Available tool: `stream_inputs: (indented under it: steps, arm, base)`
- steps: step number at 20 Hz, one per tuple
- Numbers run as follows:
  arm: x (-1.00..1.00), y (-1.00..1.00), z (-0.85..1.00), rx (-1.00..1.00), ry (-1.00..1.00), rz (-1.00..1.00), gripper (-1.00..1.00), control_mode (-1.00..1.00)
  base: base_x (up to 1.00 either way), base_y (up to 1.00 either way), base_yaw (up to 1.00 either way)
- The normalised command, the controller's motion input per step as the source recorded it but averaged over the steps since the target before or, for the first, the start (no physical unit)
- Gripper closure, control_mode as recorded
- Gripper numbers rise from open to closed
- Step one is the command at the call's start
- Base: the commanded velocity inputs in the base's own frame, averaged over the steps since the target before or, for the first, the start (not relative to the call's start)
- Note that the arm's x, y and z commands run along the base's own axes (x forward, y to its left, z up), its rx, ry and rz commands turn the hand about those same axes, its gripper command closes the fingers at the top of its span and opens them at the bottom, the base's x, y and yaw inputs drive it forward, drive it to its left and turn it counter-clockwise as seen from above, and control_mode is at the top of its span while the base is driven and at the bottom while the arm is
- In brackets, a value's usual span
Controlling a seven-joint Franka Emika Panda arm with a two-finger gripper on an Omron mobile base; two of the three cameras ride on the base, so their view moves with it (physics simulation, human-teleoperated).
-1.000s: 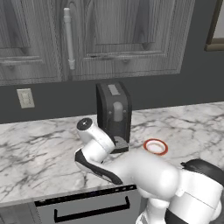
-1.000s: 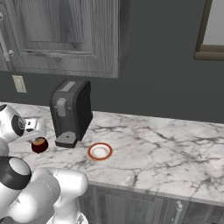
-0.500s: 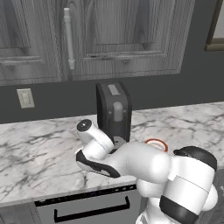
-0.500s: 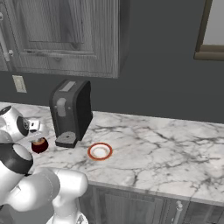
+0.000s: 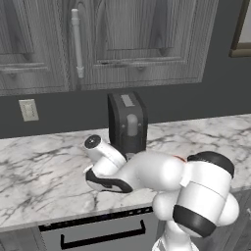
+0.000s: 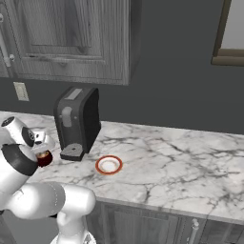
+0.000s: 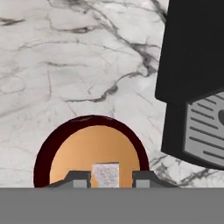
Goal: Take a sugar cube from the saucer and place it inside the coffee. Then, grab milk from the fridge and place it next to the coffee on the counter to sweeten the coffee.
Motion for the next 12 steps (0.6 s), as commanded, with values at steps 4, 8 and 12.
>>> stream_inputs:
  steps: [4,8,12]
  arm:
    - [0.0,0.07,0.01,-0.01,-0.03,0.0,-1.0,-1.0]
    - [-0.01,0.0,0.24,0.0,-0.07,-0.02,-1.0,-1.0]
    - [-0.21,-0.13,0.36,0.0,-0.11,-0.06,-1.0,-1.0]
  base:
    - [0.0,0.0,0.0]
    - [0.0,0.0,0.0]
    - [0.0,0.0,0.0]
